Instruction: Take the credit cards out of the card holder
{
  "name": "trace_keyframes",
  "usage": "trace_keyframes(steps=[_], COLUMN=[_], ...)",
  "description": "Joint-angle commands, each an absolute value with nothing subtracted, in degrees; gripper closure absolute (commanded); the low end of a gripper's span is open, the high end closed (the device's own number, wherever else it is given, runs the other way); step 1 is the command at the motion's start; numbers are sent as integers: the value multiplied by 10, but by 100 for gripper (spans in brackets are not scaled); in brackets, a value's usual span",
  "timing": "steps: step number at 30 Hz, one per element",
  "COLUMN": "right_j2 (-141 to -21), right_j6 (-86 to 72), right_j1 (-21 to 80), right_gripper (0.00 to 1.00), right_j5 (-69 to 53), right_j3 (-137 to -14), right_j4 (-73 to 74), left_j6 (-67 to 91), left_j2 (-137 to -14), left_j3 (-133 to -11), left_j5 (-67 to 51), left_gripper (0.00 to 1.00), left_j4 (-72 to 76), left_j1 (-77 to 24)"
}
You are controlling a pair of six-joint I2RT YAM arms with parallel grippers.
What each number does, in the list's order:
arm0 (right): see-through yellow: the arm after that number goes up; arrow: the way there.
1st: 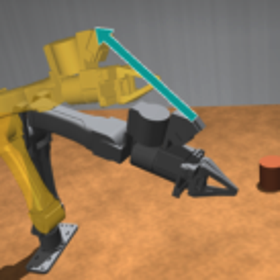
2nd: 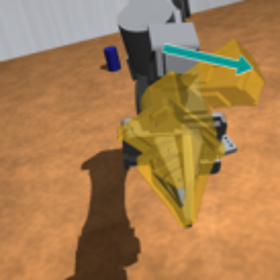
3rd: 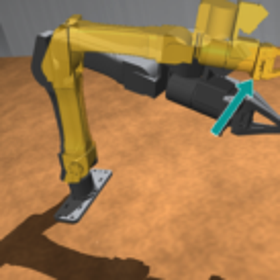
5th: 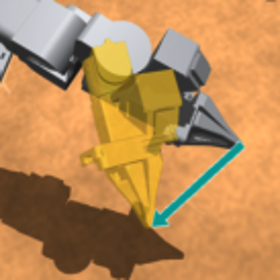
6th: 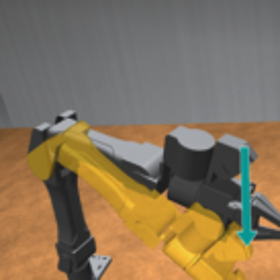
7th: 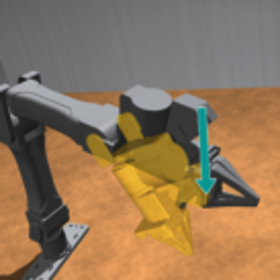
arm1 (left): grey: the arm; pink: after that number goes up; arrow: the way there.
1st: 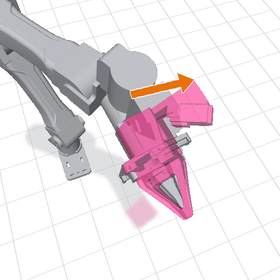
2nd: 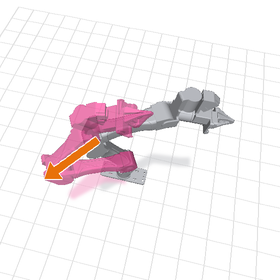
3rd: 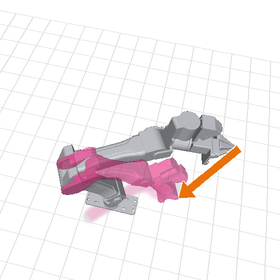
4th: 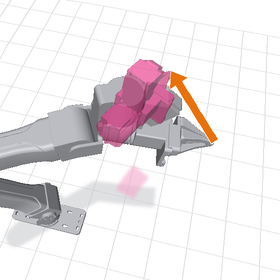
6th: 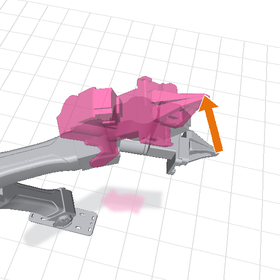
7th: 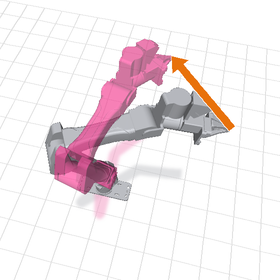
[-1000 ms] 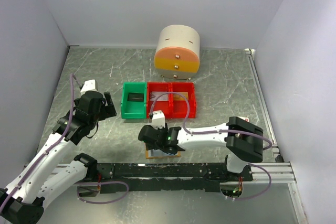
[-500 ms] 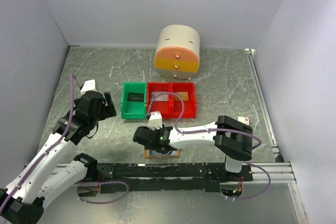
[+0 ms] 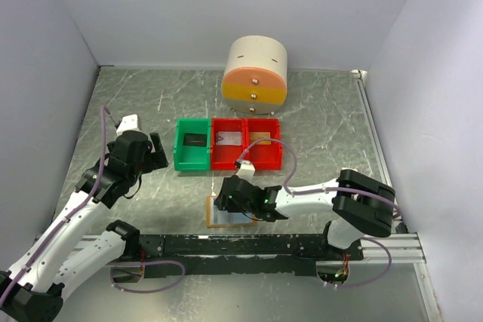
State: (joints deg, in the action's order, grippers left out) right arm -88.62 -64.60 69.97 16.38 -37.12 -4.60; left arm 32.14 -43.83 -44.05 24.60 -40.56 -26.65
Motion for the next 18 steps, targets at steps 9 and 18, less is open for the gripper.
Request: trace_keyframes(steps=[9, 18], right_j2=[-927, -991], right_j6=[-626, -636], right_j1=[719, 760], right_gripper=[45, 40], right_j5=[188, 283], right_j3=[-434, -568], right_j4=[109, 276], left_j6=[314, 312], left_j2=[-415, -422], left_j3=[-437, -441], left_j5=[196, 213], left_gripper=[3, 3], left_j4=[-386, -393], left_j1=[-260, -260])
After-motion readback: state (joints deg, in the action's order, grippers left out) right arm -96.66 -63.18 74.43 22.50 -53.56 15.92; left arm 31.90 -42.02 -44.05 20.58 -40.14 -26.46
